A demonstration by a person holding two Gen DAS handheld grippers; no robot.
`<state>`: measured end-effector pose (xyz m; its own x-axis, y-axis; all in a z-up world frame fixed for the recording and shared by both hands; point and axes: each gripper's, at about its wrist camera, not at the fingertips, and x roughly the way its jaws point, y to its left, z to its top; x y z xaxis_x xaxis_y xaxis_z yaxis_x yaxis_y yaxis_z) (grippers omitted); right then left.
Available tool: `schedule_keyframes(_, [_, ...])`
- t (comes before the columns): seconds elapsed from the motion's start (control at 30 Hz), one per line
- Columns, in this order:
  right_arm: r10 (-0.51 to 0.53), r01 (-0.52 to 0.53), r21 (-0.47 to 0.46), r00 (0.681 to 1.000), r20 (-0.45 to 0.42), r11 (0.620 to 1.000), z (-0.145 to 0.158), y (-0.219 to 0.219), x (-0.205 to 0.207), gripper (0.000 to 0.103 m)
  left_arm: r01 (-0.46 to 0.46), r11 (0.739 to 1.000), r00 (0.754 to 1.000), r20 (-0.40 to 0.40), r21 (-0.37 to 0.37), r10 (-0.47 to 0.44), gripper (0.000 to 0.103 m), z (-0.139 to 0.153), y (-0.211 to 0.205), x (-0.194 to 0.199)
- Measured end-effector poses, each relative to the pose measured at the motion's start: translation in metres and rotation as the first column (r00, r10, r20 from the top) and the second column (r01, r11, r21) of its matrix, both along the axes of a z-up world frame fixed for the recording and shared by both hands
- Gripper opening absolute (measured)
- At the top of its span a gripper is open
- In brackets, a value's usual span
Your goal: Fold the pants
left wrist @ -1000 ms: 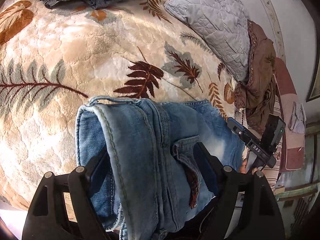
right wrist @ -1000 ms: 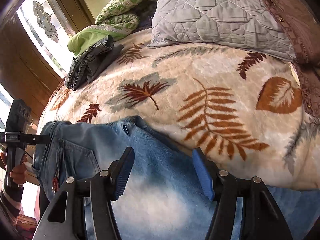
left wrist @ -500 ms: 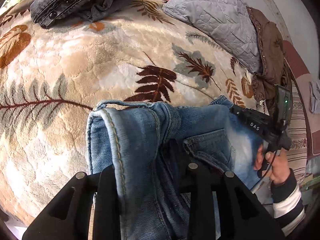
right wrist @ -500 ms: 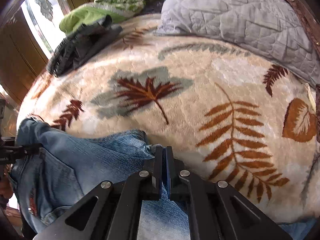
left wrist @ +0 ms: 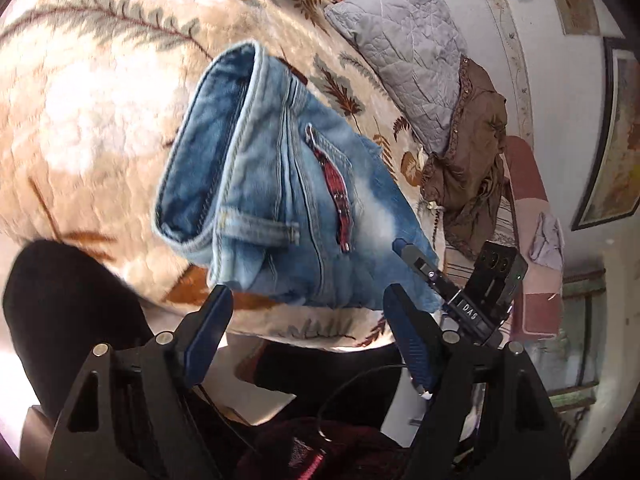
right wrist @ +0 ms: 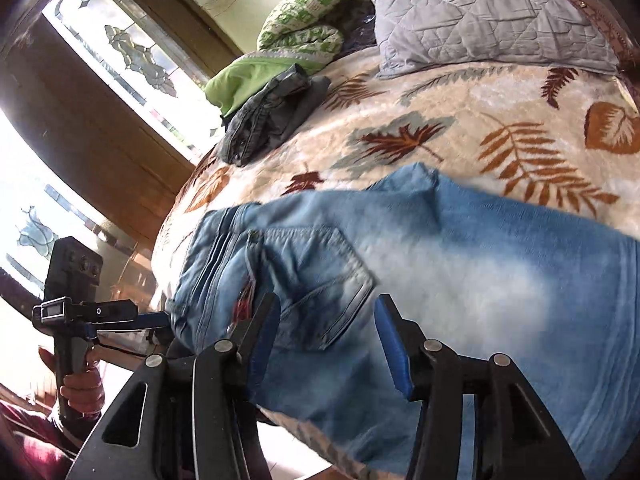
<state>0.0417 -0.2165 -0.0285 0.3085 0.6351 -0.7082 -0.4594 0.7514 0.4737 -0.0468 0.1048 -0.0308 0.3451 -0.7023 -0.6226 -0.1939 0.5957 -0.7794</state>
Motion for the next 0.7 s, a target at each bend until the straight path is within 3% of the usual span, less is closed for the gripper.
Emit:
schedule_keyframes(0.07, [0.061,-0.060,-0.043,0.997,0.039,0.997,-0.002,0.014,-0.020,0.051,-0.007,0.995,0.999,-0.047,-0.098,0.003,0.078,-0.013,-0.007,-0.001])
schedule_keyframes(0.17, [0.160,-0.144,-0.147,0.982,0.104,0.979,-0.006,0.036,-0.041,0.056,-0.051,0.988,0.993,-0.113,-0.145,0.035,0.078,-0.030,-0.013,0.007])
schedule_keyframes(0.27, [0.222,-0.174,-0.263,0.961,0.166,0.949,-0.013,0.050,-0.056,0.060,-0.096,0.983,0.986,-0.150,-0.158,0.073,0.078,-0.039,-0.015,0.020])
schedule_keyframes(0.33, [0.243,-0.160,-0.351,0.948,0.206,0.922,-0.020,0.057,-0.062,0.063,-0.120,0.985,0.983,-0.153,-0.122,0.100,0.076,-0.039,-0.016,0.030])
schedule_keyframes(0.4, [0.244,-0.134,-0.402,0.941,0.234,0.906,-0.027,0.060,-0.062,0.063,-0.126,0.987,0.985,-0.130,-0.096,0.113,0.060,-0.034,-0.015,0.038])
schedule_keyframes(0.43, [0.243,-0.129,-0.408,0.940,0.241,0.904,-0.028,0.059,-0.059,0.061,-0.111,0.991,0.989,-0.109,-0.075,0.102,0.038,-0.028,-0.014,0.044])
schedule_keyframes(0.47, [0.245,-0.136,-0.395,0.939,0.240,0.909,-0.027,0.059,-0.055,0.037,-0.094,0.994,0.993,-0.079,-0.061,0.089,0.025,-0.019,-0.014,0.050])
schedule_keyframes(0.5, [0.234,-0.134,-0.388,0.947,0.222,0.912,-0.026,0.058,-0.049,0.005,-0.090,0.994,0.995,-0.041,-0.059,0.087,0.021,-0.008,-0.012,0.054])
schedule_keyframes(0.63, [0.132,-0.072,-0.249,0.963,0.233,0.966,0.003,0.046,-0.027,0.000,-0.082,0.995,0.983,0.168,0.050,0.073,0.019,0.046,-0.008,0.062])
schedule_keyframes(0.7, [0.136,-0.099,-0.183,0.970,0.199,0.978,0.007,0.045,-0.026,0.000,-0.074,0.992,0.984,0.172,0.105,0.056,0.019,0.042,-0.011,0.064])
